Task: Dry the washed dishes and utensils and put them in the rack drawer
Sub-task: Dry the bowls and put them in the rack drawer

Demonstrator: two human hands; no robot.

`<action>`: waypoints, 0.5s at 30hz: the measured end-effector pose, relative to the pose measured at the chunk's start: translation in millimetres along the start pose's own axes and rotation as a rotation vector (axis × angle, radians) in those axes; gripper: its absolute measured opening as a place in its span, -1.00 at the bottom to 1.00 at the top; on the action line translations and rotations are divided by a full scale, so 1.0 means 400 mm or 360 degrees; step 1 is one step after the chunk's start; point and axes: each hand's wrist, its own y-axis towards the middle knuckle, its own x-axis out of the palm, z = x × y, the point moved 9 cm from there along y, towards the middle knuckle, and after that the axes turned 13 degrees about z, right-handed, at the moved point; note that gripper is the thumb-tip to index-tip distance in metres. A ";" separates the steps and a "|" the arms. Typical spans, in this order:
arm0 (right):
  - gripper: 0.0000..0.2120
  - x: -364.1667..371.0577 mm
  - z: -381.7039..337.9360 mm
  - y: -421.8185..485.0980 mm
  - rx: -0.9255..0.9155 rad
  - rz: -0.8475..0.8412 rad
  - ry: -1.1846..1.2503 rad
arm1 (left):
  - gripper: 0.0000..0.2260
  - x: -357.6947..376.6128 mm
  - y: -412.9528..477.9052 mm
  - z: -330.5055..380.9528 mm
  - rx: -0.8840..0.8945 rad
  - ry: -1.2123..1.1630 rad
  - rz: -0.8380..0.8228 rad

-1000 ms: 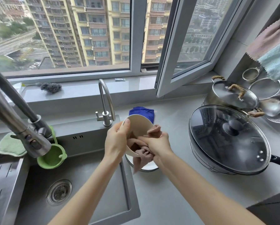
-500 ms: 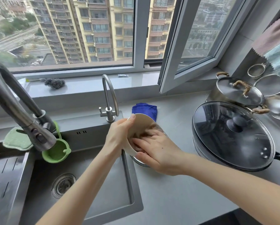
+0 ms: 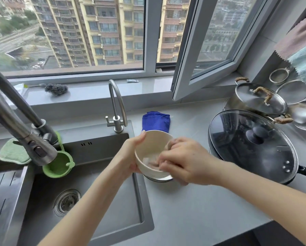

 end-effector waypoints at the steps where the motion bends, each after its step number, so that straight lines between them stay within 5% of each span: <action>1: -0.67 -0.040 0.030 0.008 0.0049 0.0214 -0.0002 | -0.62 0.007 0.001 -0.011 -0.0091 -0.0123 -0.0009; 4: -0.73 -0.183 0.143 -0.023 0.0649 0.1056 0.0453 | -0.70 0.026 0.007 -0.039 -0.0349 -0.0548 -0.0055; 6: -0.74 -0.187 0.168 -0.068 0.0866 0.1391 0.0735 | -0.70 0.042 0.006 -0.034 -0.0412 -0.0730 -0.0146; 8: -0.66 -0.121 0.130 -0.057 0.0866 0.1341 0.0884 | -0.64 0.073 -0.003 -0.024 -0.0439 -0.0785 -0.0269; 12: -0.66 -0.069 0.065 -0.026 0.0597 0.1371 0.0419 | -0.53 0.114 -0.019 -0.002 -0.0248 -0.0490 -0.0405; 15: -0.60 -0.099 0.152 0.005 0.0983 0.1413 0.1040 | -0.60 0.088 -0.029 0.011 -0.0132 -0.0162 -0.0328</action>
